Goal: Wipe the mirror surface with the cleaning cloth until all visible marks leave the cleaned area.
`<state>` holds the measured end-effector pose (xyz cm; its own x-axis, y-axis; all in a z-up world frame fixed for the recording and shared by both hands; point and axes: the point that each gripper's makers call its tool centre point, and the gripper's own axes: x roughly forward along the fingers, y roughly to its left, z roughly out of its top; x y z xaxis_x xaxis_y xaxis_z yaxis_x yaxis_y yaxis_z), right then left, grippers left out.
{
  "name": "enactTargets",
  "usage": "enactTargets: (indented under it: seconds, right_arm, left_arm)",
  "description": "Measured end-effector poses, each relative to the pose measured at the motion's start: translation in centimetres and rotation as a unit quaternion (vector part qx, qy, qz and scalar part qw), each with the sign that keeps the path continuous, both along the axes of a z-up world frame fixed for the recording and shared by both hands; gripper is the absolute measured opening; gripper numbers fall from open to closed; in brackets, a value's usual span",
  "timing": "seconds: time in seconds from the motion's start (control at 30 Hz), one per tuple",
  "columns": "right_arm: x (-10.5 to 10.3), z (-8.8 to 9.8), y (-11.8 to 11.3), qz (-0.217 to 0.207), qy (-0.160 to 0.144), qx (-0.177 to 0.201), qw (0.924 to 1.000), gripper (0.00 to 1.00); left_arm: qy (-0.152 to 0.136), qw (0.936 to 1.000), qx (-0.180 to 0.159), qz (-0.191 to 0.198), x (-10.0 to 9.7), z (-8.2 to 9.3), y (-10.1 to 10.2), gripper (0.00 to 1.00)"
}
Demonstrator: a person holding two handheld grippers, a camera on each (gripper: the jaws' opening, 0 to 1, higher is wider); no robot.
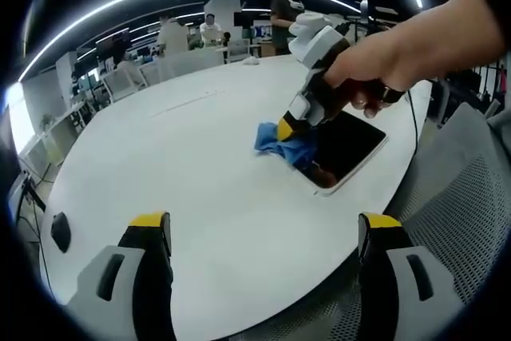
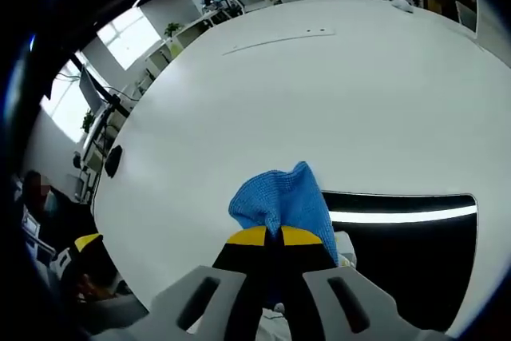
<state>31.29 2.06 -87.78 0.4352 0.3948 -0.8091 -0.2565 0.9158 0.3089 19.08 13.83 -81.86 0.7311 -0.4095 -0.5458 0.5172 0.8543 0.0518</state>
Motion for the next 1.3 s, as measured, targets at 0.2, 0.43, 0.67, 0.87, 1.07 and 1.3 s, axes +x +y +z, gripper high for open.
enactTargets:
  seconds: [0.2,0.43,0.67,0.87,1.07,1.3]
  right_arm:
    - [-1.5,0.3,0.1,0.003,0.006,0.002,1.0000,0.00]
    - [-2.5,0.3,0.1,0.004,0.013,0.009,0.9999,0.00]
    - [-3.1,0.5,0.2,0.001,0.011,0.007,0.9999,0.00]
    - [-3.5,0.7,0.3,0.007,0.007,0.007,0.9999,0.00]
    - [-3.2,0.5,0.1,0.052,-0.015,-0.006,0.9985,0.00]
    - [-2.6,0.0,-0.6,0.042,-0.013,-0.008,0.9990,0.00]
  left_arm:
    - [0.002,1.0000,0.002,-0.003,-0.1,0.0,-0.1,0.99]
    - [0.006,0.9999,-0.010,-0.002,-0.2,0.0,-0.4,0.99]
    - [0.004,0.9998,-0.018,-0.001,-0.1,0.2,-0.5,0.99]
    - [0.004,0.9999,-0.016,0.000,-0.1,0.2,-0.6,0.99]
    - [0.006,0.9999,-0.011,-0.005,-0.2,-0.1,-0.7,0.99]
    - [0.006,0.9996,-0.024,-0.009,-0.2,0.1,-1.0,0.99]
